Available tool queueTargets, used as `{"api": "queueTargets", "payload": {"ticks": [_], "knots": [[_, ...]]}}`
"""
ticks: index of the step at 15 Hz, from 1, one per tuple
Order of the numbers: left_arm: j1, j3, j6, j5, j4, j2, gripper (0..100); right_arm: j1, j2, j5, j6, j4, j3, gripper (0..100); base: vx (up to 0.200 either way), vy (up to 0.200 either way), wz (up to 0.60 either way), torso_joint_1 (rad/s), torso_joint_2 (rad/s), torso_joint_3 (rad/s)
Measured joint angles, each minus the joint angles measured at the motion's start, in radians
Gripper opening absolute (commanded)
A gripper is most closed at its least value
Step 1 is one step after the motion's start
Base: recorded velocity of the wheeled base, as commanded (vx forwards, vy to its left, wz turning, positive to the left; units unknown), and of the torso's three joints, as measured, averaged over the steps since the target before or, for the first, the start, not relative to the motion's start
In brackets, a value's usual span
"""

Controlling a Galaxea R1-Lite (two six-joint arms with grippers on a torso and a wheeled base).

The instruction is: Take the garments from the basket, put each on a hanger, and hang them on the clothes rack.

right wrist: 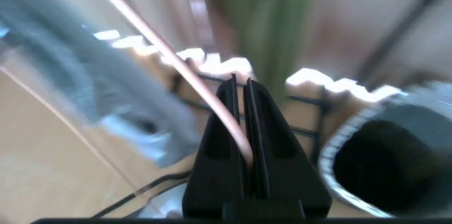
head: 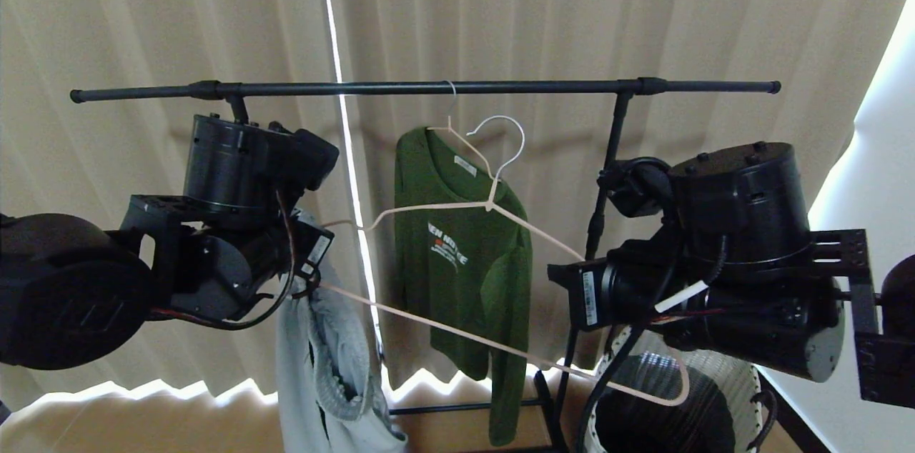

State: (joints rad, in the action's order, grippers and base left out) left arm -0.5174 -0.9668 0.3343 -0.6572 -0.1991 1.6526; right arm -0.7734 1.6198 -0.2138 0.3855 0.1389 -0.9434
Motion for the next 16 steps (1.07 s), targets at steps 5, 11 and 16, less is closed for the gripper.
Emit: {"api": "queueTargets", "payload": {"ticks": [5,11,16], "knots": [[0.015,-0.009,0.000,-0.004,-0.009,0.011,0,-0.034,-0.121,0.228,0.004,-0.010,0.020,0,0.000,0.000,0.00,0.000,0.00,0.000],[0.018,-0.051,-0.001,-0.006,-0.004,0.024,0,-0.048,-0.076,0.089,0.004,0.000,0.035,0,0.000,0.000,0.00,0.000,0.00,0.000],[0.033,-0.082,-0.001,-0.006,-0.005,0.047,0,-0.093,-0.013,0.067,0.003,-0.013,0.040,0,0.000,0.000,0.00,0.000,0.00,0.000]]}}
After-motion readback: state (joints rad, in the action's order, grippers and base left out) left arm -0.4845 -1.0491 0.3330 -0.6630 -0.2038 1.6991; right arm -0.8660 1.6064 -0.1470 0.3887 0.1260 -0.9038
